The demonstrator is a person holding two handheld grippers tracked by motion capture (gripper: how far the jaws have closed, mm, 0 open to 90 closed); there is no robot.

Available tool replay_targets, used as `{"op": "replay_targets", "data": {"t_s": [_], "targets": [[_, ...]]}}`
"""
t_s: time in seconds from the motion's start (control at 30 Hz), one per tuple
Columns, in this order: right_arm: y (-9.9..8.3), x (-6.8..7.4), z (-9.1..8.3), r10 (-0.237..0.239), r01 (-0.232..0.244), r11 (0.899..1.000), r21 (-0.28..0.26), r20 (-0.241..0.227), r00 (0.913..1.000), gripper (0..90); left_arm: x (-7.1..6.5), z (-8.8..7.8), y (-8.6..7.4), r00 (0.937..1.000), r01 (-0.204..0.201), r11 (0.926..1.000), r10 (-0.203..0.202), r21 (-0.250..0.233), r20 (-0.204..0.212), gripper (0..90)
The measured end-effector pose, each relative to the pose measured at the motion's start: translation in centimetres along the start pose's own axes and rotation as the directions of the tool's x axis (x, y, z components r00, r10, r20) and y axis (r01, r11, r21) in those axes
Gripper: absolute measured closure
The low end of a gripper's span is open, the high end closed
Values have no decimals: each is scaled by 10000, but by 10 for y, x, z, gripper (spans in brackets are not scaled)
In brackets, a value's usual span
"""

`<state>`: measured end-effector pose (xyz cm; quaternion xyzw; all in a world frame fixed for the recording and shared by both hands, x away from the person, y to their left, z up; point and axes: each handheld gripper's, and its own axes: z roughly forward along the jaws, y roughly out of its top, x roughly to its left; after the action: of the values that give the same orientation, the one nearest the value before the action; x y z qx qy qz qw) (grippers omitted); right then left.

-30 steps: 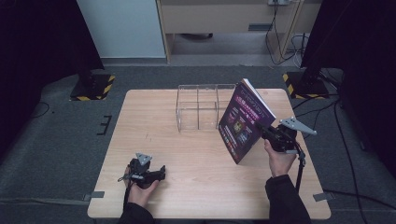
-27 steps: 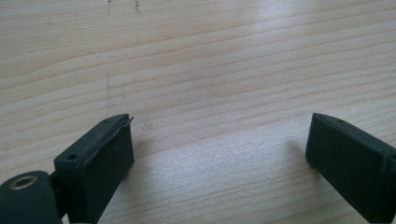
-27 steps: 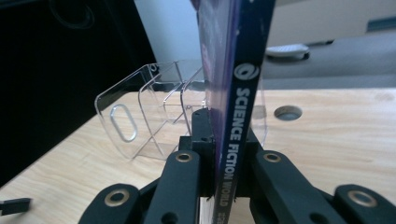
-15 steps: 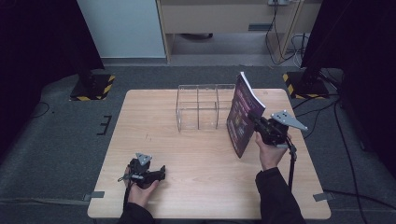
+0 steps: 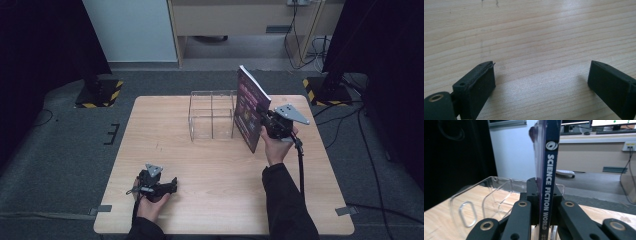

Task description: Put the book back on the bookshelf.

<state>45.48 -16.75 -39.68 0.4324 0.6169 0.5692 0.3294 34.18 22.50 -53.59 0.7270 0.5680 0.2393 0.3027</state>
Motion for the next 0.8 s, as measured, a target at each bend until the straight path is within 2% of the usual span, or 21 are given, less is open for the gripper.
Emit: {"op": "replay_targets", "data": {"t_s": [0.23, 0.57, 0.8], "targets": [[-6, -2, 17, 29, -28, 10000, -39, 289, 9996, 843, 0, 0, 0, 10000, -8, 10000, 8, -2, 4, 65], [-8, -6, 22, 264, -221, 9976, -656, 646, 9976, 843, 0, 0, 0, 10000, -11, 10000, 11, -1, 10, 64], [-17, -8, 22, 260, -207, 9976, -658, 808, 9964, 842, 0, 0, 0, 10000, -27, 10000, 27, 0, 26, 64]]}}
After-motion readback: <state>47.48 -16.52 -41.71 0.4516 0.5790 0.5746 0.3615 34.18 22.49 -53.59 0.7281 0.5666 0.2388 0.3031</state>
